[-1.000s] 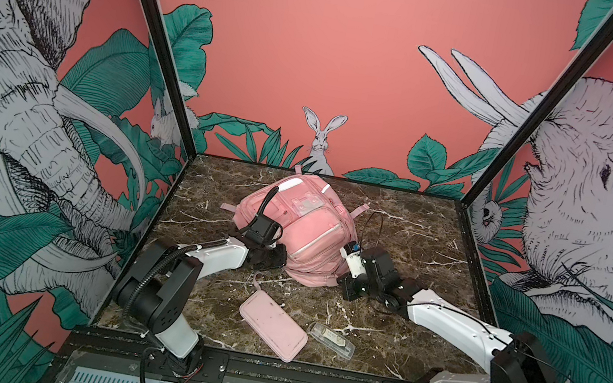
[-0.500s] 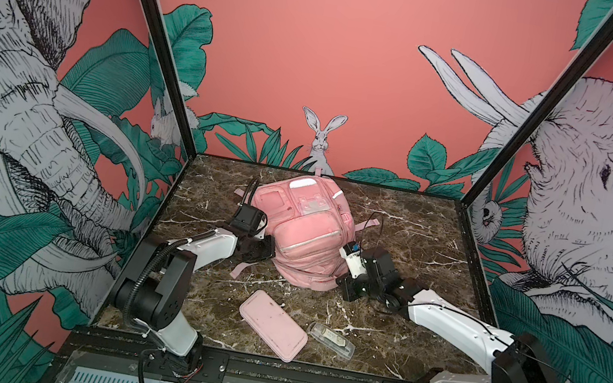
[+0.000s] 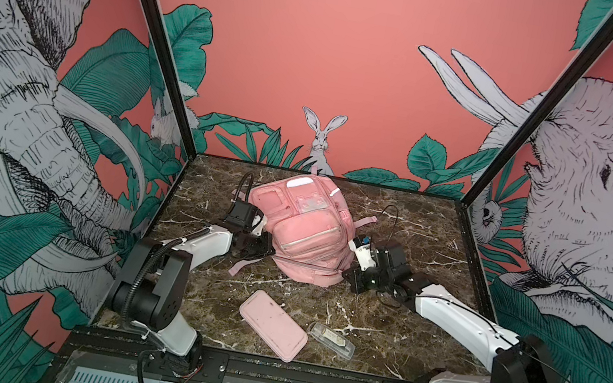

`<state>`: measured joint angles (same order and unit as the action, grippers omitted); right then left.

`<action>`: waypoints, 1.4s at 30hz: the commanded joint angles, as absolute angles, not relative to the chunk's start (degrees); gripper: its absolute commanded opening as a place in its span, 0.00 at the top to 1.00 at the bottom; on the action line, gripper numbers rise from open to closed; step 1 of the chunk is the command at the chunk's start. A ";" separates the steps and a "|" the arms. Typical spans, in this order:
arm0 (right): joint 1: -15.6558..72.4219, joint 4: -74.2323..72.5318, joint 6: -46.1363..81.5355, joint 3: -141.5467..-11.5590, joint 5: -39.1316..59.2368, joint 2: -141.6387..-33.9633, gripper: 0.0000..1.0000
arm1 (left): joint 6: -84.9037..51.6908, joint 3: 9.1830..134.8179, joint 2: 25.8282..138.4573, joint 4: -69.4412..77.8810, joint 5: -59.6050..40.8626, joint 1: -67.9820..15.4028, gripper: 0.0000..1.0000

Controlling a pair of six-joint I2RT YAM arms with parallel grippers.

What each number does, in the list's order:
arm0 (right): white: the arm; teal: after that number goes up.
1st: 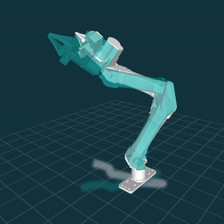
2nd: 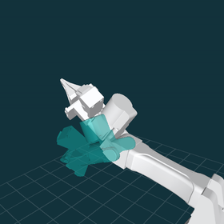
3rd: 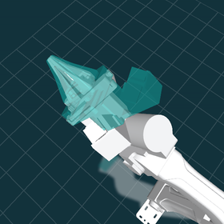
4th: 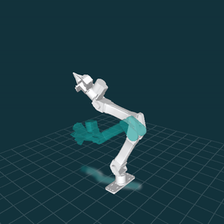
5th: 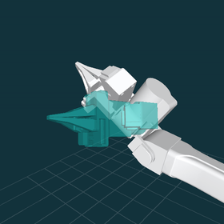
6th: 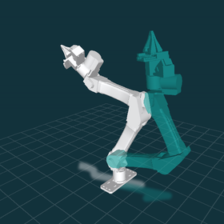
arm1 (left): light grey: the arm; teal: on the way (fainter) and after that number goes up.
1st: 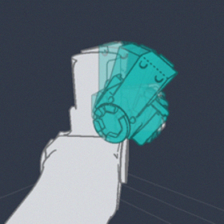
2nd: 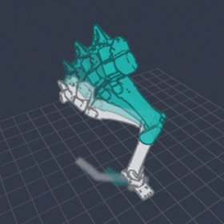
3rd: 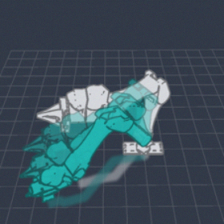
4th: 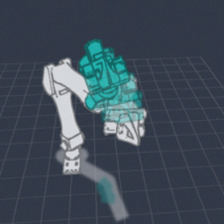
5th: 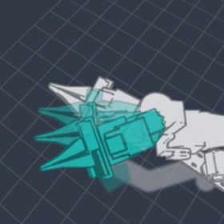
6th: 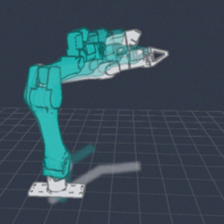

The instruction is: Pack the student bag

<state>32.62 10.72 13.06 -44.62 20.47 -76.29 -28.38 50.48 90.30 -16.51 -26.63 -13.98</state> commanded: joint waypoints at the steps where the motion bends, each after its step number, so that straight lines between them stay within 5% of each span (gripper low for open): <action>1: 33.70 13.25 13.96 -43.46 15.78 -72.62 1.00 | -26.70 53.43 92.01 -15.73 -16.23 -9.93 1.00; 11: 46.47 12.48 14.13 -52.92 15.27 -82.41 1.00 | -25.26 58.10 96.46 -16.89 -15.56 -10.02 1.00; 31: 55.10 11.30 20.01 -70.32 17.89 -101.33 1.00 | -25.85 79.78 110.23 -20.03 -19.08 -12.50 0.99; 42: 52.54 8.68 20.90 -67.20 17.35 -101.96 1.00 | -24.36 64.19 95.01 -20.66 -17.52 -12.44 0.50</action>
